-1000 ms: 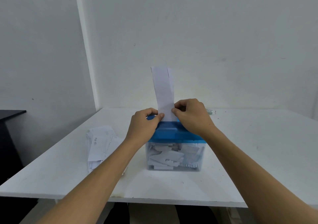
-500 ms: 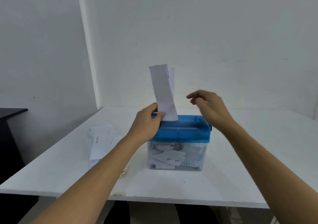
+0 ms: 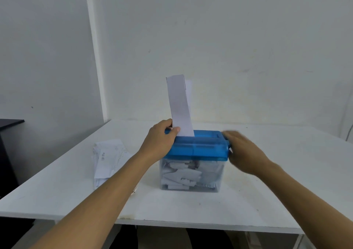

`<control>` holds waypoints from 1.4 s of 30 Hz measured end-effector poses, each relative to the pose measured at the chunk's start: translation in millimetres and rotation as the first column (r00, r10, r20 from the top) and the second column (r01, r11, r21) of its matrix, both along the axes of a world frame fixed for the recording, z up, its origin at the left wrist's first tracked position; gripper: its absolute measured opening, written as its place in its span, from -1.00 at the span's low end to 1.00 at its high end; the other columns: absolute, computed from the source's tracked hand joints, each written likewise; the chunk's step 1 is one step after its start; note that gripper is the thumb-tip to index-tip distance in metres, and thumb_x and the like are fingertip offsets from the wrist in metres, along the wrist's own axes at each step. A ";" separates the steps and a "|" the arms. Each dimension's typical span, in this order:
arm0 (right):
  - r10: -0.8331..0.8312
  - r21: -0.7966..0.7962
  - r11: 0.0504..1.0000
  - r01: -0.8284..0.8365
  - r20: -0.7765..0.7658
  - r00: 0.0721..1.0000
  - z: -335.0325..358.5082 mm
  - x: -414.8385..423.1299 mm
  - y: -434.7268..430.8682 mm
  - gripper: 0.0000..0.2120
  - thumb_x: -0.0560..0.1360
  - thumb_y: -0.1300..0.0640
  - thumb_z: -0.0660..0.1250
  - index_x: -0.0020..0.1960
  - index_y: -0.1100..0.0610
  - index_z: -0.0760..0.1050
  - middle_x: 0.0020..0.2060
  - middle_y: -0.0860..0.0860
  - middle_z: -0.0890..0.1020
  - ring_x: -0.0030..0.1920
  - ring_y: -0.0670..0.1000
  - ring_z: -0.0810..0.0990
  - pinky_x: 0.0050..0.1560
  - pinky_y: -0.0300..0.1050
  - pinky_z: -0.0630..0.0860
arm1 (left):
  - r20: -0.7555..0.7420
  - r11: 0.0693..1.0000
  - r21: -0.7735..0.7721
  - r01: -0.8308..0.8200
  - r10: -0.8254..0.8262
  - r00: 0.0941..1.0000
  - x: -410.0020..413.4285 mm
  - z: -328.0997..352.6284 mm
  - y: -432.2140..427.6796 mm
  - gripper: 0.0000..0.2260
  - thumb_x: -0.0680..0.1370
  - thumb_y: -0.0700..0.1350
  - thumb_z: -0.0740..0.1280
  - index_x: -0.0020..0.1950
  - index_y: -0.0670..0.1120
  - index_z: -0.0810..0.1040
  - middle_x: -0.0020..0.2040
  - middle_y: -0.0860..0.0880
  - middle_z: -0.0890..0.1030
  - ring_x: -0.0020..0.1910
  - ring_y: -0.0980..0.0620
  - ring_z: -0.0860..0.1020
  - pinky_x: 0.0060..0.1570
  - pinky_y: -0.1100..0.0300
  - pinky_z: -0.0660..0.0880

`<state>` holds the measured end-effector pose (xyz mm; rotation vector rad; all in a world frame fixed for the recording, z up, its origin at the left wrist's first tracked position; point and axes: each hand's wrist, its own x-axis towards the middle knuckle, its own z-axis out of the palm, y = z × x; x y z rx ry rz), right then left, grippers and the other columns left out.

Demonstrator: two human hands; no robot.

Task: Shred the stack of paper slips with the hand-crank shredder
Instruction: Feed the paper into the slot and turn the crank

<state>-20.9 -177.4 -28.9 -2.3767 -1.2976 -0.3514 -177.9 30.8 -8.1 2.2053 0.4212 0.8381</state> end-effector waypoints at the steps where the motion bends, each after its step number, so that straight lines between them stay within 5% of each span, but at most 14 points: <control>1: 0.031 0.005 1.000 -0.031 -0.056 0.998 -7.7 -1.0 1.7 -0.60 0.61 0.18 0.31 0.41 -0.06 0.40 0.35 -0.11 0.48 0.32 -0.10 0.43 0.41 -0.08 0.41 | 0.003 1.000 -0.006 0.000 0.000 1.000 -0.2 0.7 -0.3 -0.82 0.69 -0.02 0.21 0.12 -0.08 0.53 0.04 0.10 0.56 -0.04 0.15 0.51 -0.11 0.36 0.42; 8: 0.016 0.018 1.000 -0.013 -0.211 0.977 -37.7 -14.5 4.6 -0.76 0.61 0.10 0.30 0.26 -0.03 0.38 0.02 -0.19 0.57 0.00 -0.11 0.58 0.08 -0.16 0.59 | 0.025 0.997 -0.073 0.031 -0.029 0.999 -2.1 1.2 -3.1 -0.75 0.65 0.04 0.29 0.26 -0.06 0.54 0.18 0.04 0.59 0.11 0.05 0.54 0.08 0.23 0.49; 14: -0.027 -0.034 0.999 0.018 -0.291 0.956 -34.3 -28.8 -5.2 -0.83 0.58 0.12 0.32 0.12 -0.06 0.39 -0.12 -0.24 0.56 -0.10 -0.12 0.59 -0.05 -0.25 0.56 | -0.063 0.987 -0.112 0.117 -0.125 0.990 -4.7 3.9 -2.6 -0.15 0.19 0.41 0.43 0.38 0.03 0.42 0.23 0.13 0.53 0.19 0.08 0.49 -0.02 0.34 0.43; 22: -0.186 -0.449 0.891 -0.067 -0.497 0.848 38.7 -50.8 -22.6 -0.89 0.53 0.19 0.37 -0.08 0.18 0.45 -0.25 0.04 0.53 -0.38 -0.05 0.52 -0.31 -0.24 0.56 | -0.135 0.991 -0.099 0.094 -0.107 0.985 -5.2 10.8 -5.1 -0.28 0.36 0.29 0.51 0.43 0.02 0.43 0.20 0.14 0.51 0.14 0.10 0.49 -0.08 0.32 0.42; 26: -0.251 -0.531 0.847 -0.005 -0.409 0.878 75.1 -66.5 -26.8 -0.87 0.55 0.16 0.41 -0.01 0.22 0.52 -0.30 0.03 0.62 -0.45 -0.12 0.58 -0.33 -0.28 0.57 | -0.209 0.994 -0.080 0.078 -0.093 0.974 -4.6 18.0 -3.2 -0.24 0.36 0.30 0.50 0.45 -0.01 0.41 0.21 0.11 0.47 0.16 0.07 0.44 0.07 0.23 0.40; 29: -0.237 -0.398 0.910 0.118 -0.263 0.935 93.7 -69.7 -30.2 -0.86 0.53 0.12 0.44 -0.02 0.17 0.54 -0.26 0.02 0.65 -0.40 -0.12 0.63 -0.40 -0.30 0.52 | -0.240 0.993 -0.080 0.092 -0.109 0.965 -4.7 23.5 -2.5 -0.21 0.35 0.33 0.49 0.47 0.01 0.39 0.21 0.10 0.47 0.15 0.04 0.44 0.10 0.18 0.38; 34: -0.118 -0.059 0.992 0.111 -0.134 0.984 113.3 -54.3 -32.1 -0.68 0.42 0.07 0.56 -0.02 0.04 0.42 -0.13 -0.04 0.63 -0.14 -0.04 0.60 -0.20 -0.14 0.52 | -0.239 0.985 -0.124 0.124 -0.151 0.959 -5.1 19.0 -4.2 -0.14 0.31 0.35 0.48 0.51 0.00 0.34 0.33 0.05 0.50 0.15 0.04 0.46 0.09 0.18 0.40; 39: 0.050 0.350 0.930 0.111 -0.421 0.906 87.5 -15.1 -13.6 -0.81 0.43 0.14 0.56 -0.12 0.12 0.54 -0.07 -0.02 0.72 -0.08 0.03 0.69 0.00 0.05 0.64 | -0.191 0.978 -0.148 0.150 -0.177 0.966 -5.5 16.5 -5.1 -0.23 0.38 0.25 0.51 0.50 -0.01 0.36 0.22 0.09 0.50 0.15 0.04 0.47 0.09 0.20 0.41; 42: 0.037 0.464 0.865 0.189 -0.435 0.900 53.1 -0.4 -0.1 -0.81 0.46 0.00 0.52 -0.15 0.07 0.58 -0.10 -0.05 0.70 -0.09 0.06 0.69 0.00 0.09 0.67 | -0.195 0.976 -0.149 0.157 -0.184 0.963 -7.6 16.1 -5.4 -0.18 0.30 0.31 0.51 0.47 0.01 0.38 0.20 0.11 0.51 0.14 0.05 0.49 0.07 0.21 0.43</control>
